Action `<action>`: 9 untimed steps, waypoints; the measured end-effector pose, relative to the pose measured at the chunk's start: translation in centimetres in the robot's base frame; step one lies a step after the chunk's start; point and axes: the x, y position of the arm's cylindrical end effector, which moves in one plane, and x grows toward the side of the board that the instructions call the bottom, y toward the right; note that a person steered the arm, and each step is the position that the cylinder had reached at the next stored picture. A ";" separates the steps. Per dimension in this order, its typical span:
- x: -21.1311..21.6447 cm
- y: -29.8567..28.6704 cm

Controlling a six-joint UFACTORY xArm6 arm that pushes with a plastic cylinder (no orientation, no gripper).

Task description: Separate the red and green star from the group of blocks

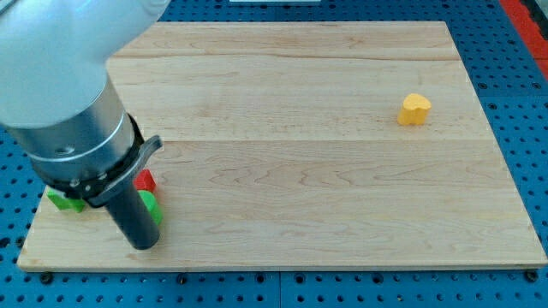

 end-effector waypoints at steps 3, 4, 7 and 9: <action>-4.4 -15.1; -5.8 -9.4; -9.2 3.2; -11.8 13.4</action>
